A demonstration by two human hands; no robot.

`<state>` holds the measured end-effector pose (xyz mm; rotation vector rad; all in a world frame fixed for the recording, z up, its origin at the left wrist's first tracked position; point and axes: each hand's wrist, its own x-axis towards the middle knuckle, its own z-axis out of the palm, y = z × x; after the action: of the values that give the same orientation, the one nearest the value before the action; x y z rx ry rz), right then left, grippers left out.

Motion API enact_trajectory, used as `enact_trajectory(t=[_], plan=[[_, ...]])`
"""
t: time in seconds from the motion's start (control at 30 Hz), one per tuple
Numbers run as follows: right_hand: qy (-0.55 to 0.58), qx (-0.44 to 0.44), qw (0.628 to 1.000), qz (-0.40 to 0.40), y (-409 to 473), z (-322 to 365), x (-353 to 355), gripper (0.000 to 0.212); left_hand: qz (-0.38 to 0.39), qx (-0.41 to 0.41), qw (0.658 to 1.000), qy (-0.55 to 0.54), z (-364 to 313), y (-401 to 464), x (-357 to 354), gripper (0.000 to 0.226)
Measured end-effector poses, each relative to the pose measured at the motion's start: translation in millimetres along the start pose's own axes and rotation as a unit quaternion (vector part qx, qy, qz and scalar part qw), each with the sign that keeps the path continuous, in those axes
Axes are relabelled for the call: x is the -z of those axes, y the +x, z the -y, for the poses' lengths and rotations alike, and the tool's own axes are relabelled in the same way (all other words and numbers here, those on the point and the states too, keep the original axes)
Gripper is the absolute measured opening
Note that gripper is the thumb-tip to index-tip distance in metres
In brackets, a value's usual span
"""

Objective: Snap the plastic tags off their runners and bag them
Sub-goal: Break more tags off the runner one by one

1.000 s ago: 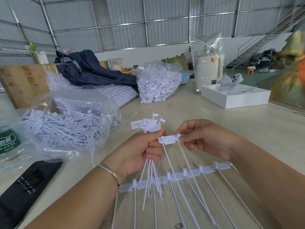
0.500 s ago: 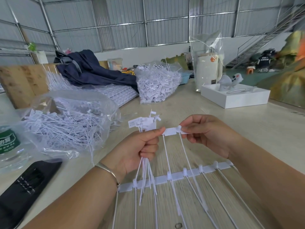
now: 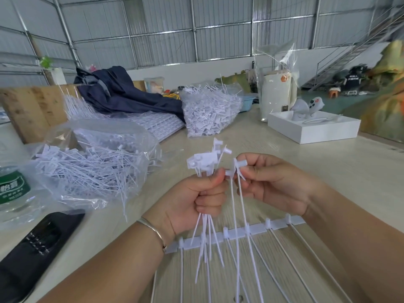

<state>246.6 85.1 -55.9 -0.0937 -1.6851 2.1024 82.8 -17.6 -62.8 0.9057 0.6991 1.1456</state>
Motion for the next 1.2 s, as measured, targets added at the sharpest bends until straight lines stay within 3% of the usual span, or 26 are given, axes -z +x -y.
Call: enact_trajectory(t=[0.1,0.3,0.5,1.0,1.2], plan=[[-0.024,-0.013,1.0,-0.009,-1,1,0,0.005,-0.03,0.002,1.0,0.008,-1,0,3,0.013],[-0.066,-0.026,0.994,-0.079,2,-1,-2,0.008,-0.145,-0.045,0.988,0.007,-1,5,5,0.011],[-0.152,0.005,0.974,-0.171,3,-1,5,0.009,-0.219,-0.064,0.968,0.102,-1,4,4,0.01],[-0.211,-0.102,0.967,-0.099,-2,9,2,0.014,-0.233,-0.025,0.927,0.292,2,3,0,0.017],[-0.236,-0.165,0.957,-0.022,-7,9,2,0.014,-0.161,0.007,0.95,0.269,-5,-3,-3,0.015]])
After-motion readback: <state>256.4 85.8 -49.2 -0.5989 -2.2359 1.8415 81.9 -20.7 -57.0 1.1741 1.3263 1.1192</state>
